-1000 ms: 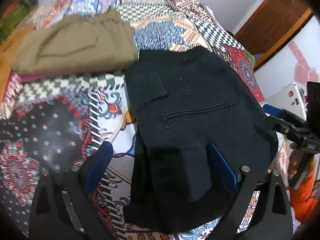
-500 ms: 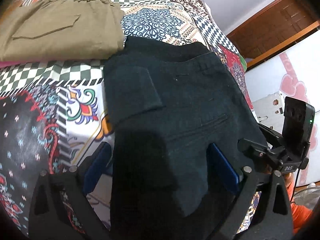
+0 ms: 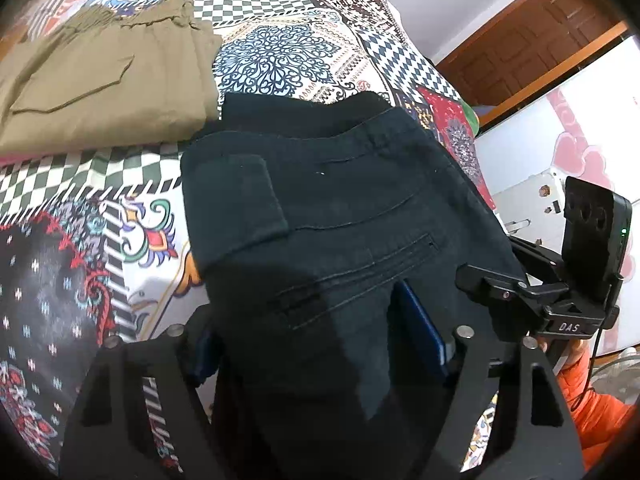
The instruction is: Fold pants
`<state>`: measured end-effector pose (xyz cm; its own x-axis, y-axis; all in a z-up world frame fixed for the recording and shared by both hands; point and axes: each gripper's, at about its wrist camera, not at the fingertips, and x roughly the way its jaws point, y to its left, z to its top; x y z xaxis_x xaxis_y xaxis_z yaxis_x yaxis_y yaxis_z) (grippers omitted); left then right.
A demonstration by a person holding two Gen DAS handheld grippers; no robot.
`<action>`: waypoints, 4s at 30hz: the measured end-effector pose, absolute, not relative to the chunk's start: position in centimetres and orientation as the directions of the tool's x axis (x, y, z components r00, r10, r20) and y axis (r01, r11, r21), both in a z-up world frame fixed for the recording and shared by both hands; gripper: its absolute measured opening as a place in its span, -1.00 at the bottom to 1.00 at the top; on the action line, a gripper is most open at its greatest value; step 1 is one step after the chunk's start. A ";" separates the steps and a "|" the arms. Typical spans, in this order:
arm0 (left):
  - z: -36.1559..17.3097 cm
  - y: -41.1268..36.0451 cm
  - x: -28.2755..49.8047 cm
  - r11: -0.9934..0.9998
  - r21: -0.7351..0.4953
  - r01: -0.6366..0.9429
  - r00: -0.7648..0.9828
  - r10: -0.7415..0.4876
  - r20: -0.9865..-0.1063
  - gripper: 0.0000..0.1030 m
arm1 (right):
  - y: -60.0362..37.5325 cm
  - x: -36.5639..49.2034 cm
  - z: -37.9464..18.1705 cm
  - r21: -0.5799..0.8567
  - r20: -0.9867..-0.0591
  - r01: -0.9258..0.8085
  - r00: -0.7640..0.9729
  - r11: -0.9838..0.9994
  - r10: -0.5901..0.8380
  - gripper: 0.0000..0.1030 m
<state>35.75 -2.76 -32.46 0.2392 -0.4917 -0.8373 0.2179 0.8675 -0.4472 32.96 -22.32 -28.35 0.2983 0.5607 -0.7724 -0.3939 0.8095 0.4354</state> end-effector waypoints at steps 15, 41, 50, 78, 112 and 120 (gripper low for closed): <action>-33.0 -2.6 32.9 0.840 -0.499 0.213 0.194 -0.537 -0.821 0.54 | -23.0 31.8 -29.2 0.505 -0.760 -0.384 0.225 0.773 0.609 0.36; -21.9 -2.3 27.3 0.885 -0.326 0.333 0.488 -0.458 -0.743 -0.22 | -21.6 28.6 -19.6 0.316 -0.690 -0.492 0.468 0.811 0.552 -0.39; -18.2 1.1 28.1 0.910 -0.291 0.294 0.580 -0.412 -0.702 -0.22 | -18.7 30.6 -16.2 0.301 -0.623 -0.530 0.520 0.793 0.584 -0.39; -17.4 17.1 47.1 0.966 -0.227 0.126 0.670 -0.251 -0.699 -0.22 | -2.0 45.0 -15.4 0.212 -0.550 -0.599 0.580 0.772 0.601 -0.40; -30.2 23.1 47.0 0.997 0.004 -0.083 0.549 0.049 -0.835 0.30 | -0.9 46.1 -27.9 0.135 -0.791 -0.619 0.403 0.773 0.461 -0.26; -29.3 23.4 46.0 0.991 -0.038 -0.127 0.571 0.042 -0.820 0.14 | -2.7 45.3 -25.7 0.125 -0.786 -0.611 0.420 0.782 0.454 -0.25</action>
